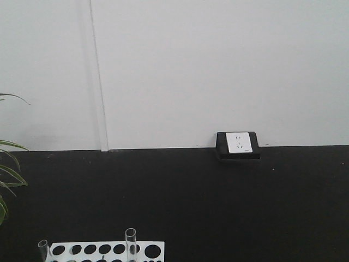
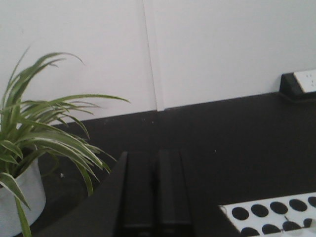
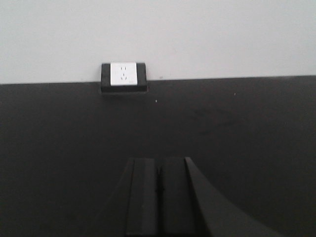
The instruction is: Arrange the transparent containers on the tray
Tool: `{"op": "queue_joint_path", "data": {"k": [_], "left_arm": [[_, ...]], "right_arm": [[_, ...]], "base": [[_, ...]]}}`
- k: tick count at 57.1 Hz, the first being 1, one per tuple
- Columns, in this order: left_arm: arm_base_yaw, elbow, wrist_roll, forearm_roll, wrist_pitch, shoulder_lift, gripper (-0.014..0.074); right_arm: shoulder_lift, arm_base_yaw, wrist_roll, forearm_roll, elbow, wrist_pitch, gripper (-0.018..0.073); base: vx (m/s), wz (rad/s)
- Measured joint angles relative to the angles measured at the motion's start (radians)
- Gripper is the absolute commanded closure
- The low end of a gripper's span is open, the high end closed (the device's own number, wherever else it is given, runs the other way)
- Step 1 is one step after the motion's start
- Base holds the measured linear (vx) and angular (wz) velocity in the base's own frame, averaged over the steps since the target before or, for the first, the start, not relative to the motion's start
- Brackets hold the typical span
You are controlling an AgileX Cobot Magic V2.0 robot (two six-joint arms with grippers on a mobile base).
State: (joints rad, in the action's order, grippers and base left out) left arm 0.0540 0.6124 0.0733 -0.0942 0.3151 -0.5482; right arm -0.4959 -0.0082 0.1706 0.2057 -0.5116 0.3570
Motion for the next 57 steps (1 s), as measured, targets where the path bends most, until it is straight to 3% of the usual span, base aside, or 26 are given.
{"op": "queue_joint_path", "data": {"k": [11, 22, 32, 42, 57], "left_arm": [[0.0, -0.015, -0.021, -0.019, -0.03, -0.134, 0.0352], [0.0, -0.156, -0.055, -0.027, -0.308, -0.226, 0.0186], [0.009, -0.286, 0.03, -0.026, -0.458, -0.294, 0.0069], [0.011, -0.344, 0.076, -0.026, -0.48, -0.381, 0.003], [0.03, -0.346, 0.09, -0.085, -0.633, -0.53, 0.003]], "right_arm": [[-0.041, 0.0, 0.0, -0.001, 0.0, 0.0, 0.0372], [-0.064, 0.0, 0.0, -0.001, 0.0, 0.0, 0.0203], [-0.068, 0.0, 0.0, -0.001, 0.0, 0.0, 0.0119], [-0.068, 0.0, 0.0, -0.001, 0.0, 0.0, 0.0111], [-0.068, 0.0, 0.0, -0.001, 0.0, 0.0, 0.0111]], "base": [[0.0, 0.0], [0.0, 0.0], [0.0, 0.0], [0.0, 0.0], [0.0, 0.0]]}}
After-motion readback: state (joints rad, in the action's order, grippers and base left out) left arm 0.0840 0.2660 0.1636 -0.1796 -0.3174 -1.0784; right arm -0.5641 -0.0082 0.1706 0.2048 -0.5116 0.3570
